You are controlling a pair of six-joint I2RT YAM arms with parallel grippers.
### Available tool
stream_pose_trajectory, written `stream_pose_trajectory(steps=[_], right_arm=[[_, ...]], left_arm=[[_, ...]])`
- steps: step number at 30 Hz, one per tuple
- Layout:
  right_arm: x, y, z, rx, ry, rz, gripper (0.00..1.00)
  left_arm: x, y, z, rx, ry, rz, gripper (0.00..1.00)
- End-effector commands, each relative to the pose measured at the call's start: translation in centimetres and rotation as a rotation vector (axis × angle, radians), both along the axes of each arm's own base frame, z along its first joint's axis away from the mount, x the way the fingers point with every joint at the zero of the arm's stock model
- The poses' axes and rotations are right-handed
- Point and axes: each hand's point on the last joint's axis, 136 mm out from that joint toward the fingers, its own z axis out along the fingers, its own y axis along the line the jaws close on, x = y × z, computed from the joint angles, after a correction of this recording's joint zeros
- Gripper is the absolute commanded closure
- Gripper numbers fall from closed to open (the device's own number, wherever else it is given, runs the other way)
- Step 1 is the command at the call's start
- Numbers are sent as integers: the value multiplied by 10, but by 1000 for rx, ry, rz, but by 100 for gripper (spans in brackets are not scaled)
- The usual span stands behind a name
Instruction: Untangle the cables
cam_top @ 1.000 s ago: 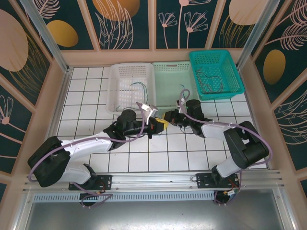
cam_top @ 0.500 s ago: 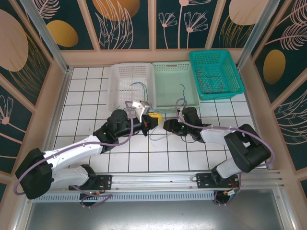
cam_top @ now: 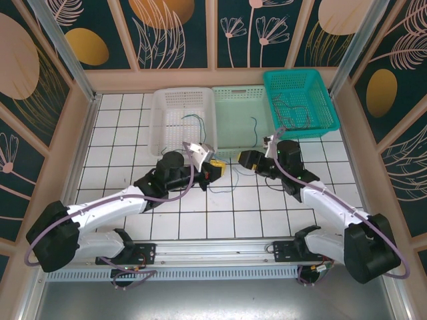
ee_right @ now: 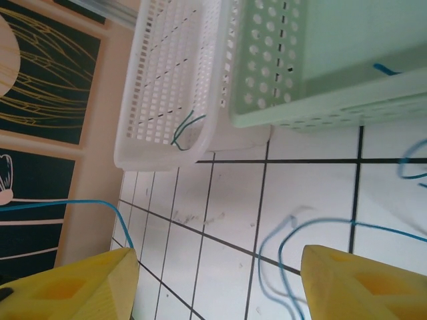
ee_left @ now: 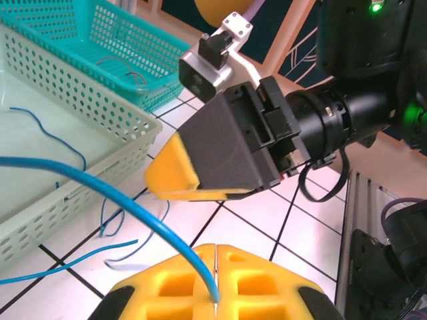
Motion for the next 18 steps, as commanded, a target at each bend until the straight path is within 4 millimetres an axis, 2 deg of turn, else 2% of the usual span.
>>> stream_pose_trajectory(steps=[1, 5, 8, 12, 18], right_arm=[[-10, -5, -1, -15, 46, 32, 34], [-10, -10, 1, -29, 50, 34, 33], [-8, -12, 14, -19, 23, 23, 33], [-11, 5, 38, 127, 19, 92, 32], [-10, 15, 54, 186, 42, 143, 31]], left_arm=[[4, -2, 8, 14, -37, 5, 94], [8, 0, 2, 46, -33, 26, 95], [7, -1, -2, 58, -26, 18, 95], [6, -8, -9, 95, -24, -4, 95], [9, -16, -24, 204, -50, -9, 96]])
